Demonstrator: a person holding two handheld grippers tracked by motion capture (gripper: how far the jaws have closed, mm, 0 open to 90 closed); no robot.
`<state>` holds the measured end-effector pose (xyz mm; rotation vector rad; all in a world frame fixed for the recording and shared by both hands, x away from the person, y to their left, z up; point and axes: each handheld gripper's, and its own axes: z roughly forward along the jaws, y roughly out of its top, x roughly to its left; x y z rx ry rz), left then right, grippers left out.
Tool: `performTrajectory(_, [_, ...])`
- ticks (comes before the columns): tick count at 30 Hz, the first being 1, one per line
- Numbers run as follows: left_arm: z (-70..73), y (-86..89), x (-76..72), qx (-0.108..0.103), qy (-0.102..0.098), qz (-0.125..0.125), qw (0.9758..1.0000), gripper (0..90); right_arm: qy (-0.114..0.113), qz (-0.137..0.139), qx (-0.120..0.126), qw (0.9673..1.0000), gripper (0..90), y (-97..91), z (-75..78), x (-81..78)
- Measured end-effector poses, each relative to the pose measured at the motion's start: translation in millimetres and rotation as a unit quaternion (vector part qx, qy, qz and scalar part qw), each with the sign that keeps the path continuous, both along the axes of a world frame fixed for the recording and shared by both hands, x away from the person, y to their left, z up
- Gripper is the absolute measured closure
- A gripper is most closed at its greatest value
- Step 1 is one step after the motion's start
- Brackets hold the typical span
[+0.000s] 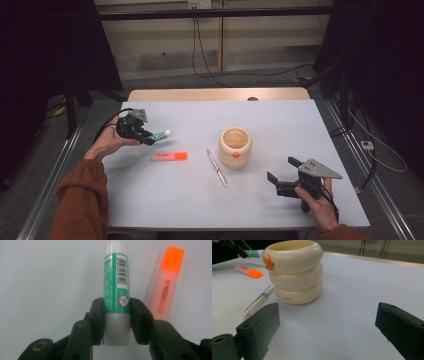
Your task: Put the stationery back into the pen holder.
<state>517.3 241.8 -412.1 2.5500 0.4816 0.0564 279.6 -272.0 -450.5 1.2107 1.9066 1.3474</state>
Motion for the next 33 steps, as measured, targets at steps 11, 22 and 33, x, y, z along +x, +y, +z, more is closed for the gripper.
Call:
performTrajectory(11, [12.9,15.8,-10.6,-0.048,0.014,0.056,0.9972,65.9,0.001,0.0,0.0,1.0,5.3,0.2,-0.1,0.4])
performTrajectory(22, [16.4,40.5,-27.4,-0.081,0.018,0.104,0.9911,65.9,-0.001,0.0,-0.001,1.0,5.3,0.8,0.2,0.7])
performTrajectory(33, [22.7,49.5,-55.1,-0.085,0.026,0.114,0.9895,66.0,-0.002,0.003,-0.001,1.0,5.3,1.8,1.0,0.6])
